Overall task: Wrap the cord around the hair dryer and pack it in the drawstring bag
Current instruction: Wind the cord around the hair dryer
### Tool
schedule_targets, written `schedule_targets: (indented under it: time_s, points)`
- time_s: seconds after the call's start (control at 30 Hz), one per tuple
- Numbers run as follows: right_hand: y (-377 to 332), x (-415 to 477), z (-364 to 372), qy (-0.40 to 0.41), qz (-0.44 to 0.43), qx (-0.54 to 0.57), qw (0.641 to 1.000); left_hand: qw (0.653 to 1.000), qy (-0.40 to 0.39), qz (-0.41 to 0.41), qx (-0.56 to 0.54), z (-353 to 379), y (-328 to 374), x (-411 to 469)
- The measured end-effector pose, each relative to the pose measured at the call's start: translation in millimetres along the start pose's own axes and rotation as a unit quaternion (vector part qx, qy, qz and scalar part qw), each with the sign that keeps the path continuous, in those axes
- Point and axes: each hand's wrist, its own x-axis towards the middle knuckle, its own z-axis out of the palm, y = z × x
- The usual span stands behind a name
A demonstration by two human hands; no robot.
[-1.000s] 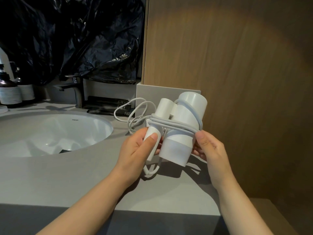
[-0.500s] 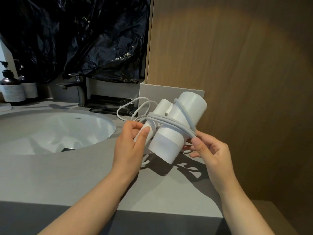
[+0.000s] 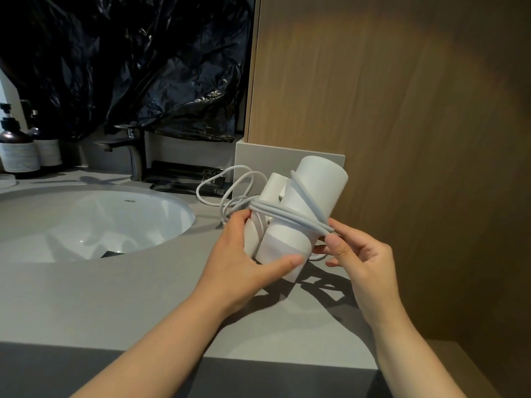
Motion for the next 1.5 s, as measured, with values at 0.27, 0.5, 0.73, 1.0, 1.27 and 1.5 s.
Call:
schedule_targets:
  time_s: [0.27,0.5,0.73,1.0,1.27,1.5]
  points:
    - [-0.4,-0.4,1.5,0.0,-0.013,-0.009,1.0,0.999,-0.005,0.007,0.049,3.0,-5.9,1.7]
    - [-2.2,-0.2,5.7,0.006,-0.031,0.003,0.999,1.0,0.007,0.009,-0.02,-1.9,-0.5,2.8]
    - [0.0,-0.7,2.8,-0.001,-0.008,-0.024,1.0,0.998,-0.017,-0.006,-0.067,2.1,-9.6,5.1]
    - [0.1,-4.7,2.8,-0.009,-0.022,-0.039,0.999,0.999,-0.03,-0.005,-0.025,2.0,-9.3,4.4]
    - [3.1,-4.7,3.0,0.008,-0.027,-0.053,0.998,0.998,-0.049,0.027,0.003,0.0,-5.6,-1.5]
    - [3.5,-5.3,4.0,-0.004,-0.034,-0.068,0.997,0.998,-0.027,0.04,0.039,3.0,-3.9,-1.7]
